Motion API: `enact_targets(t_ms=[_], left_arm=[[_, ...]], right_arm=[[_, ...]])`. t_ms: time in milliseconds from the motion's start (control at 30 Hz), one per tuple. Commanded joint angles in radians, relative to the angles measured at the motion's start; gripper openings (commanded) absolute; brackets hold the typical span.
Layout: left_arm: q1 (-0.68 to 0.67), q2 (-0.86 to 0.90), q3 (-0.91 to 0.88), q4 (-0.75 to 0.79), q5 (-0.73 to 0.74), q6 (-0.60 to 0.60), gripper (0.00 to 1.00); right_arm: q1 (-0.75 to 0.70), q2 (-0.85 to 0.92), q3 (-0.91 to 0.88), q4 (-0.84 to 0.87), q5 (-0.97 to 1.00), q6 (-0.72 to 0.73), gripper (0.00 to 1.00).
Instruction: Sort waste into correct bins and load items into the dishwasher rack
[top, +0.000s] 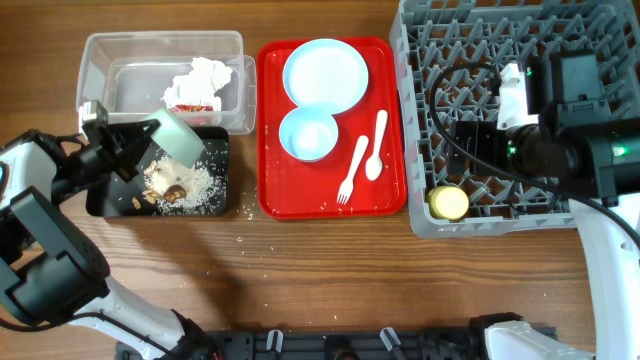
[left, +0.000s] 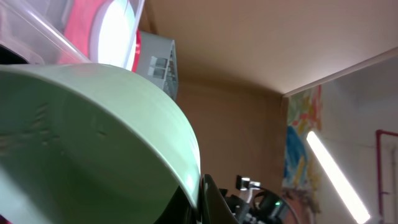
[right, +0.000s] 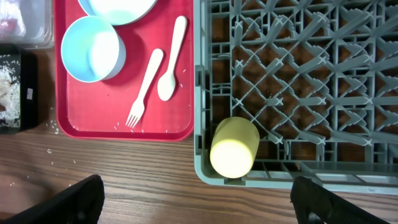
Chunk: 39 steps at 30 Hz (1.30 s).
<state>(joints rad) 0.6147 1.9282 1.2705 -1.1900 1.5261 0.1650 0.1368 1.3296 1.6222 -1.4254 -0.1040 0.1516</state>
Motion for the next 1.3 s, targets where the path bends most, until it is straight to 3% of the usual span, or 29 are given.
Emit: enact_targets(t_ms=[0, 200, 333, 433, 600, 633, 733, 800, 1033, 1133, 1267], left_arm=[[0.006, 0.006, -0.003, -0.011, 0.051, -0.042, 0.04], [0.003, -0.002, -0.003, -0.076, 0.035, -0.014, 0.04], [0.007, -0.005, -0.003, -0.047, -0.134, -0.022, 0.04], [-0.004, -0.011, -0.003, -0.165, -0.091, 0.084, 0.04], [-0.105, -0.153, 0.104, -0.164, -0.193, 0.092, 0.04], [-0.142, -0.198, 0.14, -0.163, -0.249, 0.084, 0.04], [-0.333, -0.338, 0.191, -0.026, -0.556, -0.15, 0.04], [-0.489, -0.374, 0.191, 0.027, -0.701, -0.238, 0.04], [-1.126, -0.225, 0.187, 0.121, -1.361, -0.586, 0.04], [-1.282, -0.069, 0.187, 0.153, -1.505, -0.686, 0.04], [-1.313, 0.032, 0.187, 0.19, -1.527, -0.705, 0.04]], right_arm=[[0.002, 0.009, 0.006, -0.001, 0.01, -0.02, 0.98], [0.002, 0.009, 0.006, -0.004, 0.01, -0.021, 0.98], [0.002, 0.009, 0.006, -0.005, 0.01, -0.021, 0.98], [0.002, 0.009, 0.006, -0.008, 0.01, -0.021, 0.98], [0.002, 0.009, 0.006, -0.008, 0.01, -0.022, 0.98], [0.002, 0.009, 0.006, -0.008, 0.01, -0.022, 0.98], [0.002, 0.009, 0.006, -0.008, 0.01, -0.021, 0.98], [0.002, 0.009, 0.006, -0.007, 0.01, -0.021, 0.98], [0.002, 0.009, 0.006, 0.0, 0.01, -0.038, 0.98], [0.001, 0.009, 0.006, 0.005, 0.01, -0.04, 0.98], [0.002, 0.009, 0.006, 0.023, 0.009, -0.044, 0.98]])
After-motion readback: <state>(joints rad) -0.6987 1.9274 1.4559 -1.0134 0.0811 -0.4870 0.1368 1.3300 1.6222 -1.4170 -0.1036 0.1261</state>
